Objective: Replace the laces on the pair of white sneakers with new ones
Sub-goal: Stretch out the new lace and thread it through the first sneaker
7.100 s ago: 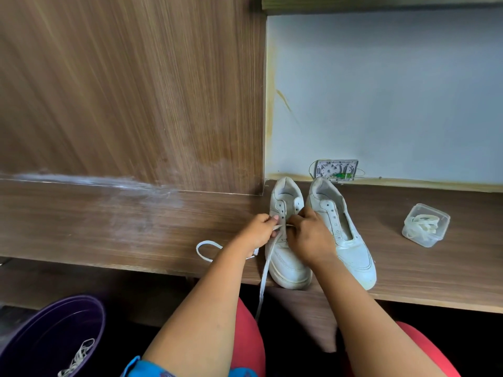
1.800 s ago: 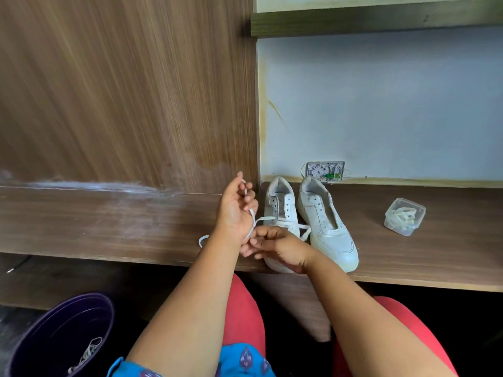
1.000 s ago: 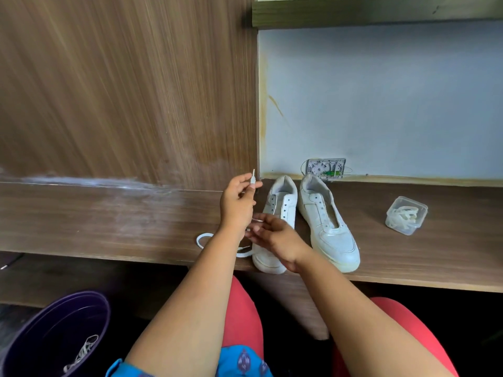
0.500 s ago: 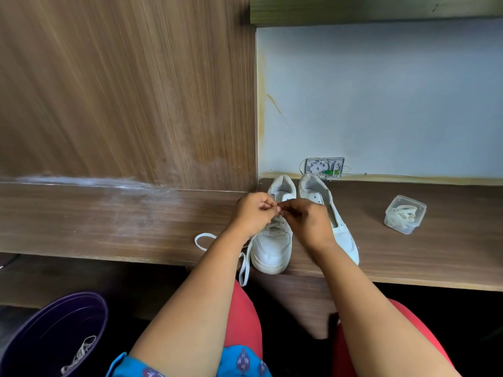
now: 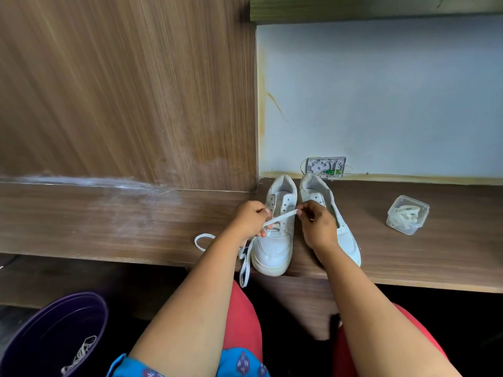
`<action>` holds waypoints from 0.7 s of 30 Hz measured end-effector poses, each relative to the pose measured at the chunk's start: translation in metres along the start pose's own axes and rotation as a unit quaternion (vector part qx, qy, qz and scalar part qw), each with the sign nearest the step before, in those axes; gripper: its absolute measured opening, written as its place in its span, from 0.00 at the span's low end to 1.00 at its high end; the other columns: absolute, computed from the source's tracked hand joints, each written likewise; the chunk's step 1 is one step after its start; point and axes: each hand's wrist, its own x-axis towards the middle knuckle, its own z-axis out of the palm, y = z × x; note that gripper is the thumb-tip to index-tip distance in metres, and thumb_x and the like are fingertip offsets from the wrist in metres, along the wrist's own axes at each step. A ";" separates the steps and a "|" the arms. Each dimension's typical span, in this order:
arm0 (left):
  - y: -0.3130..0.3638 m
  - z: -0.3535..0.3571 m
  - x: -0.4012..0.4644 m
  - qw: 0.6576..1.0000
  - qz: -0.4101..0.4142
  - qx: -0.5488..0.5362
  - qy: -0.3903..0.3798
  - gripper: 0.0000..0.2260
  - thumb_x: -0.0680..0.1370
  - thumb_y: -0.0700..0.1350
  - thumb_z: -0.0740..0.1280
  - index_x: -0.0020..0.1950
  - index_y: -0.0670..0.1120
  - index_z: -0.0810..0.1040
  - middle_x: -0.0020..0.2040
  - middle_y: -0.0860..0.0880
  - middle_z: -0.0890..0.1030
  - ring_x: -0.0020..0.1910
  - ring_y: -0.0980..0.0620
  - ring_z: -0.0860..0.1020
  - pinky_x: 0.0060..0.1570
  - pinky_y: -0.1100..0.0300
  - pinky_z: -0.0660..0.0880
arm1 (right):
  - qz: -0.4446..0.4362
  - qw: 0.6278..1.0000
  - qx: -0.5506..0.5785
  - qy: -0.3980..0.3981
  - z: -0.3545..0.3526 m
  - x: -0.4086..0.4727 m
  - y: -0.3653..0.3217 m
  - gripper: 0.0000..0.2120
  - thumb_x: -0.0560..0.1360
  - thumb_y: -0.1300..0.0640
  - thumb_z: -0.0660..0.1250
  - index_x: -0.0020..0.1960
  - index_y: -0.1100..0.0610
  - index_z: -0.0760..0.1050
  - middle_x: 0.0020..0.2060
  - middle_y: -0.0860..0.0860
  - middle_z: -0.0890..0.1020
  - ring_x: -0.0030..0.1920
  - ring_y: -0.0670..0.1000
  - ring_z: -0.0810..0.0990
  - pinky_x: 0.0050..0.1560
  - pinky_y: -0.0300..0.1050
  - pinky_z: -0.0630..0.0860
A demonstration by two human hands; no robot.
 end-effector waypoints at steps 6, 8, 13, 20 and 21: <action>-0.008 0.000 0.013 0.986 0.019 0.152 0.066 0.08 0.78 0.44 0.67 0.40 0.44 0.78 0.38 0.48 0.83 0.34 0.48 0.81 0.36 0.59 0.77 | -0.031 0.994 -0.035 -0.096 0.005 0.002 0.003 0.05 0.79 0.59 0.65 0.48 0.57 0.79 0.43 0.50 0.81 0.44 0.47 0.77 0.40 0.26 0.68; -0.004 0.005 0.014 0.987 0.052 0.133 0.077 0.07 0.77 0.42 0.67 0.39 0.48 0.78 0.37 0.51 0.80 0.31 0.52 0.79 0.31 0.65 0.74 | -0.012 0.994 -0.036 -0.101 0.009 0.002 0.001 0.07 0.79 0.53 0.65 0.46 0.55 0.79 0.40 0.50 0.82 0.43 0.49 0.78 0.41 0.34 0.70; 0.001 0.021 0.017 0.992 0.065 0.096 0.051 0.05 0.77 0.39 0.66 0.50 0.45 0.81 0.45 0.47 0.82 0.29 0.53 0.78 0.30 0.63 0.75 | 0.025 0.999 -0.032 -0.003 0.015 0.001 -0.003 0.03 0.73 0.61 0.68 0.44 0.54 0.78 0.39 0.49 0.82 0.41 0.49 0.80 0.44 0.42 0.76; -0.007 0.023 0.024 0.984 0.072 0.159 0.022 0.09 0.77 0.40 0.64 0.54 0.46 0.82 0.49 0.48 0.83 0.49 0.48 0.80 0.47 0.61 0.75 | 0.054 0.996 -0.057 -0.041 0.009 0.005 -0.009 0.05 0.69 0.59 0.74 0.44 0.54 0.81 0.34 0.46 0.81 0.36 0.40 0.78 0.36 0.29 0.69; -0.008 0.023 0.024 0.988 0.072 0.138 0.021 0.09 0.77 0.39 0.64 0.53 0.46 0.82 0.45 0.49 0.82 0.46 0.49 0.80 0.46 0.59 0.77 | 0.057 0.995 -0.067 -0.048 0.008 0.004 -0.009 0.03 0.69 0.59 0.74 0.43 0.53 0.83 0.33 0.45 0.81 0.35 0.39 0.77 0.35 0.27 0.68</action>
